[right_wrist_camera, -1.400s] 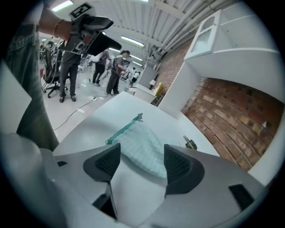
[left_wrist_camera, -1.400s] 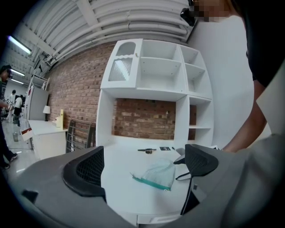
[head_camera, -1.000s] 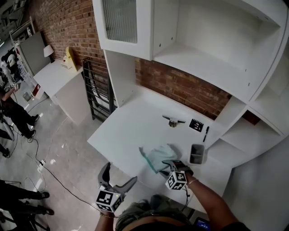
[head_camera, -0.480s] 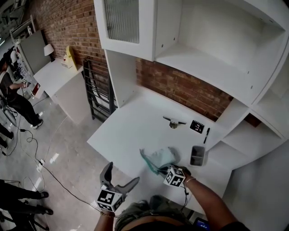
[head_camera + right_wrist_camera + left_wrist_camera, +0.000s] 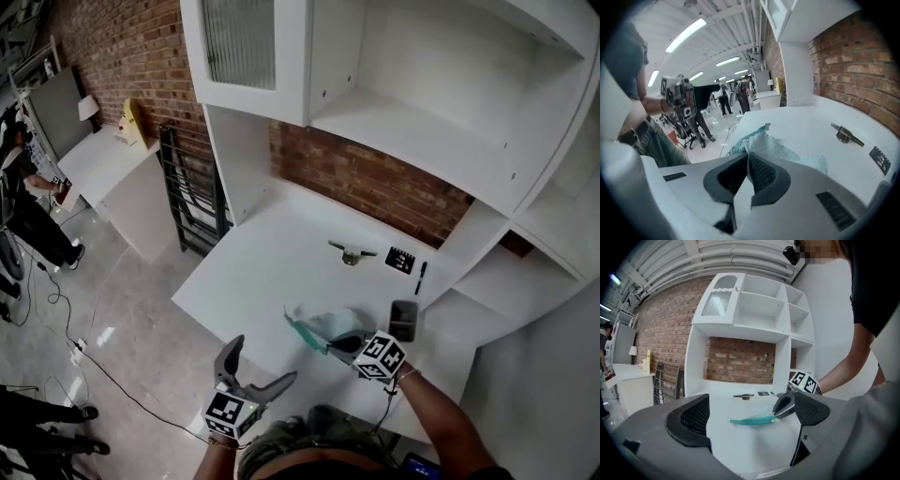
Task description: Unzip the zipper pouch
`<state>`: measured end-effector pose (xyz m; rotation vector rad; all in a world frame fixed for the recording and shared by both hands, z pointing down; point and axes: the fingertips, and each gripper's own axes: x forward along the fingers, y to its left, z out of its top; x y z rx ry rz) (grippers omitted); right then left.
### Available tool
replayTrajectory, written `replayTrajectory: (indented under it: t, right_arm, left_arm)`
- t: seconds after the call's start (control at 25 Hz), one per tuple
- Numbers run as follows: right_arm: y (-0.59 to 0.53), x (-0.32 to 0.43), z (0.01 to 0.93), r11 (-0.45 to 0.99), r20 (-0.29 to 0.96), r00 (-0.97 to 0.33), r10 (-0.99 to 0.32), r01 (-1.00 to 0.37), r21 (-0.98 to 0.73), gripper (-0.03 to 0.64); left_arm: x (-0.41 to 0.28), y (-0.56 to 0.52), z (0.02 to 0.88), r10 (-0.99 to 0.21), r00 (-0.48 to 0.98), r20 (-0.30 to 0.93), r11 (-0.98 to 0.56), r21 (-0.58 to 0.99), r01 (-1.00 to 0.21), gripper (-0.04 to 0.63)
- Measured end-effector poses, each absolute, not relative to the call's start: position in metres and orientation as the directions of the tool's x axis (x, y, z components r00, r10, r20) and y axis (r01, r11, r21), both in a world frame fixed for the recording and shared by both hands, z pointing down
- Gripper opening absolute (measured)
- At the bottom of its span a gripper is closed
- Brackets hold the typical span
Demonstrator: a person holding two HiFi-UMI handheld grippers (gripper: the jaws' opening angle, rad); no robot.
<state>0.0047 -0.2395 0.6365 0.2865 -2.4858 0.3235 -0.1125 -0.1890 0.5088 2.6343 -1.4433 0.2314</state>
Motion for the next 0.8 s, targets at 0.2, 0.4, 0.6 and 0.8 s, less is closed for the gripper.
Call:
replayTrajectory:
  t: [0.2,0.4,0.6,0.8]
  right_arm:
    - [-0.234,0.01,0.575,0.911,0.423,-0.905,-0.046,-0.212,-0.354,0.011]
    - [-0.21,0.014,0.525,0.878,0.249,-0.965,0.08,-0.05,-0.476,0.011]
    - [-0.176,0.015,0.48,0.834,0.073,-0.969,0.236,0.163,-0.527,0.011]
    - [-0.158,0.022,0.432,0.812,-0.076,-0.942,0.328,0.322,-0.487,0.011]
  left_arm:
    - [-0.091,-0.189,0.504,-0.762,0.618,0.195,-0.629,0.004,-0.777,0.566]
    - [-0.075,-0.19,0.491,-0.712,0.684,0.159,-0.692,0.009,-0.722,0.565]
    - [-0.052,-0.183,0.479,-0.582,0.802,0.135,-0.809,0.002,-0.587,0.566]
    - [-0.039,-0.178,0.474,-0.433,0.9,0.056,-0.882,0.18,-0.436,0.565]
